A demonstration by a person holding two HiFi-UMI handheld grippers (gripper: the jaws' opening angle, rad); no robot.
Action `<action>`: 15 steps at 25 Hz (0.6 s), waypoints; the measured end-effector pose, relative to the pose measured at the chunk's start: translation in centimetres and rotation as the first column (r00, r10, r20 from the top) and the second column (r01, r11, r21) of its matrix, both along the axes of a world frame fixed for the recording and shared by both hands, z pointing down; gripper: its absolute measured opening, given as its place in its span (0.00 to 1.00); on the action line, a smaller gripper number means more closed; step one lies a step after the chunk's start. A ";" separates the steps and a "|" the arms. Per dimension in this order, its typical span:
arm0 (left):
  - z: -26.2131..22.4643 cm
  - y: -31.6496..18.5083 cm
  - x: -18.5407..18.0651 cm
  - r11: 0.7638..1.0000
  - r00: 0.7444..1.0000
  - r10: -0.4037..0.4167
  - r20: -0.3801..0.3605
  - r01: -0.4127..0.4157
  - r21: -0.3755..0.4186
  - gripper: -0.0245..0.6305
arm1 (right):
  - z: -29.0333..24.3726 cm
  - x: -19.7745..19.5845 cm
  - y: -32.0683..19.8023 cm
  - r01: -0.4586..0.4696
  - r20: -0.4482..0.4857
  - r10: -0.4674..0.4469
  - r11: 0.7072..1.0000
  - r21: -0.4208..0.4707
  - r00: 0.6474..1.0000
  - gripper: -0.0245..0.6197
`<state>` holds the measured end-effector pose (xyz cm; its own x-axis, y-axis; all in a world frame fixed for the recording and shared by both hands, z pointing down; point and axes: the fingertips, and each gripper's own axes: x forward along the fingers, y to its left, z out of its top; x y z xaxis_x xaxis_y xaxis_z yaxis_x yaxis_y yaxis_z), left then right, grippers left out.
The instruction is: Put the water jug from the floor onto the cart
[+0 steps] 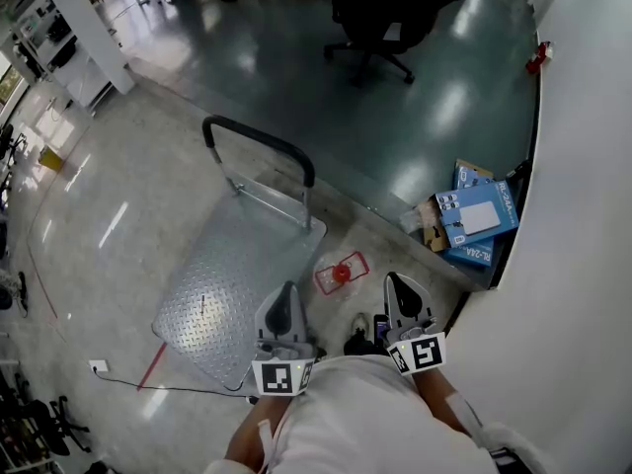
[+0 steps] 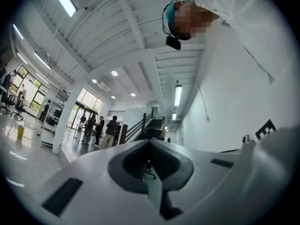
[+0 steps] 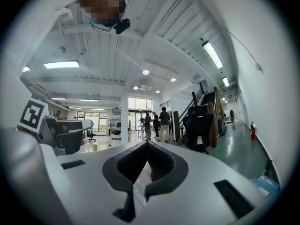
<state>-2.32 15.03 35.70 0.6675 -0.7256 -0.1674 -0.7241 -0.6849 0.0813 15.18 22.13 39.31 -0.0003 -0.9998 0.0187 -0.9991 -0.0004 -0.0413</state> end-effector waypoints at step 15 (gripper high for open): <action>2.2 -2.0 1.8 0.998 0.999 0.033 0.014 -0.033 -0.045 0.04 | 21.2 1.6 -9.7 0.086 0.034 -0.080 0.871 -0.484 0.996 0.06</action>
